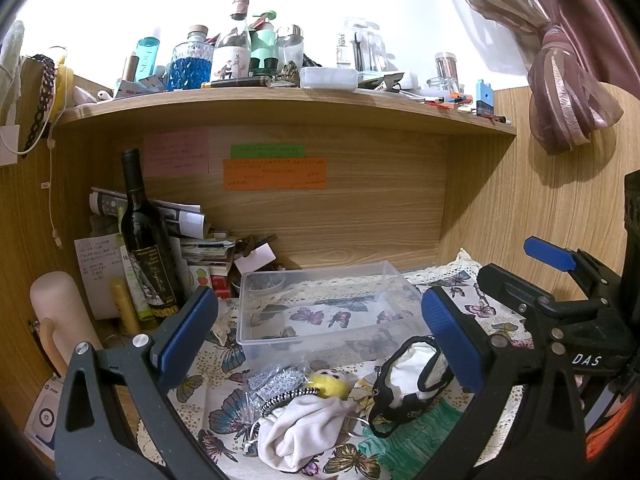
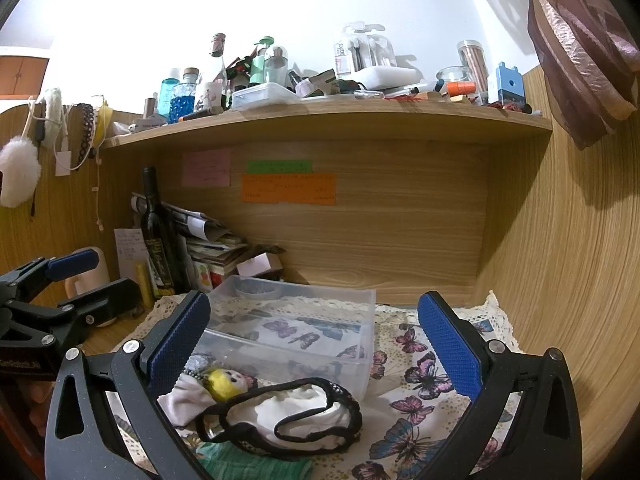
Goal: Organize soft objects
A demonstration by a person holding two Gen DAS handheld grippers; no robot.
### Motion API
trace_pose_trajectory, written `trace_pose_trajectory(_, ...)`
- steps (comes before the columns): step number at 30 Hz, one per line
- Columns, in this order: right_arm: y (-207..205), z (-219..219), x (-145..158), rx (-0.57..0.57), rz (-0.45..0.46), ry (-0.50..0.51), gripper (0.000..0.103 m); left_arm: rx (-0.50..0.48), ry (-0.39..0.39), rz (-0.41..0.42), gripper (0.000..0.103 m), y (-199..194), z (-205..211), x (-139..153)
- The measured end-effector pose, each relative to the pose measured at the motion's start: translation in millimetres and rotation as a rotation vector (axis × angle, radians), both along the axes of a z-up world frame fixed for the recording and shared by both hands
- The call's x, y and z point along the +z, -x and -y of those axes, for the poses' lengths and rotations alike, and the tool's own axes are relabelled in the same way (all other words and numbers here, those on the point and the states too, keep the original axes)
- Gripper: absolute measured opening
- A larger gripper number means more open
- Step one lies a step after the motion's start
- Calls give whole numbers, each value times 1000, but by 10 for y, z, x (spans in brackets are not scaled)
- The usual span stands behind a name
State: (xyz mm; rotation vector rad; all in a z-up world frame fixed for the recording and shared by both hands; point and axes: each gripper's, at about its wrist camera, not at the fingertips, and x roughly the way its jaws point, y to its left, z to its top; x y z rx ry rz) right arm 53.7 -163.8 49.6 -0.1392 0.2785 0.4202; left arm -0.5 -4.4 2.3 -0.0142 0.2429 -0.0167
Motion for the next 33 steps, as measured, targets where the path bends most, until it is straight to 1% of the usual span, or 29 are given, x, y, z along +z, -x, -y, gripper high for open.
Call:
trace_pose_trajectory(13,12,-9,-2,13,-4,-7,103,1,1,-1,103,-4,10,4)
trace_pose_trajectory(21,-27,21,-29,36,-33,-36,103,1,-5,-5,103,-34,35,-6)
trace_pose_trajectory(25,-69,60,-42,39,-46,-43,103,1,-1,-22,103,-85,5,-34)
trace_pose_trajectory(29,-132,91,-112,35,-75,-22,103,-4,37,-78,103,-172,-142,-128)
trace_pose_trajectory(30,-153,98,-144,33,-88,-13,103,-1,48,-100,102,-206,-186,-172)
trace_pose_trajectory(32,-202,108,-232,29,-123,9,103,8,54,-136,90,-252,-244,-250)
trace_pose_trajectory(33,-220,118,-277,29,-139,17,101,14,53,-169,83,-294,-273,-308)
